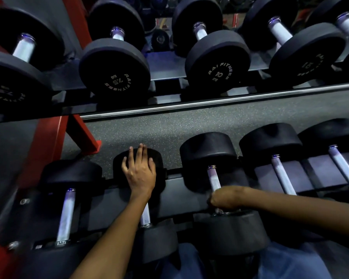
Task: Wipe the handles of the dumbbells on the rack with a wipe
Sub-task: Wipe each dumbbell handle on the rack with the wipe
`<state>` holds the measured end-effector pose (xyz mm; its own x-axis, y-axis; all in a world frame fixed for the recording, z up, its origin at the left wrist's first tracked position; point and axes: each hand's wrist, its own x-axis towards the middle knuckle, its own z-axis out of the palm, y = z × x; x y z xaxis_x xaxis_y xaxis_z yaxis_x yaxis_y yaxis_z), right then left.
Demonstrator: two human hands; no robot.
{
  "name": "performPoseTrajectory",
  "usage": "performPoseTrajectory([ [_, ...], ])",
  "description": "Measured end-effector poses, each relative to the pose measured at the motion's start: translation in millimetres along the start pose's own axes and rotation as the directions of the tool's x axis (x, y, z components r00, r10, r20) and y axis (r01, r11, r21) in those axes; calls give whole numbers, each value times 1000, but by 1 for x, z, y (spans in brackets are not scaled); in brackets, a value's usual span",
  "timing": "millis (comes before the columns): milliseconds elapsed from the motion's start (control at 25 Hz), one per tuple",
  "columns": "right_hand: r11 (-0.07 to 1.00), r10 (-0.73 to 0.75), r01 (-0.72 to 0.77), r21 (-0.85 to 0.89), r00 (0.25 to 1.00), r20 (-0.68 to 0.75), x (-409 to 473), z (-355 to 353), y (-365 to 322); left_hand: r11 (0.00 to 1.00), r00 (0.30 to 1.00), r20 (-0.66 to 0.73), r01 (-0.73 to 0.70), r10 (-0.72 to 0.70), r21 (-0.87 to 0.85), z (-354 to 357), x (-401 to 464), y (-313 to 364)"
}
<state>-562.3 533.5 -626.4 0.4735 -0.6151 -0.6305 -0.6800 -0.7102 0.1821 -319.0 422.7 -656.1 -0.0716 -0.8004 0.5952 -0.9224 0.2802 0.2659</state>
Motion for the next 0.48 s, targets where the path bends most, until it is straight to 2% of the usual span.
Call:
performPoseTrajectory([
  [40, 1000, 5, -6, 15, 998, 58, 5, -4, 0, 1000, 1000, 2, 14, -14, -10, -1, 1, 1],
  [80, 999, 35, -33, -33, 998, 43, 6, -10, 5, 1000, 1000, 2, 16, -16, -19, -1, 2, 2],
  [120, 994, 78, -86, -73, 991, -108, 8, -13, 13, 1000, 1000, -1, 9, -9, -16, -2, 1, 2],
  [200, 960, 253, -264, -92, 960, -120, 8, -18, 10, 1000, 1000, -13, -10, 10, 4, -2, 0, 0],
  [240, 948, 282, -292, -126, 955, -93, 11, -18, 2, 1000, 1000, -14, -15, 16, 9, -1, 0, 0],
  [280, 955, 210, -237, -178, 965, -154, 13, -11, -10, 1000, 1000, -13, -15, 15, 13, -1, 0, 0],
  [360, 970, 38, -58, -237, 996, -87, 21, -15, -17, 1000, 1000, -9, 0, 0, 8, -1, 1, 1],
  [400, 971, 79, -97, -220, 993, -88, 25, -15, -16, 1000, 1000, -6, 1, -1, -1, -1, 2, 1],
  [440, 979, 165, -174, -102, 982, -92, 20, -21, -14, 1000, 1000, -6, -2, 2, -3, -2, 2, 1],
  [480, 988, 144, -148, -35, 985, -94, 14, -18, -11, 1000, 1000, -7, -6, 6, 2, -2, 0, 1],
])
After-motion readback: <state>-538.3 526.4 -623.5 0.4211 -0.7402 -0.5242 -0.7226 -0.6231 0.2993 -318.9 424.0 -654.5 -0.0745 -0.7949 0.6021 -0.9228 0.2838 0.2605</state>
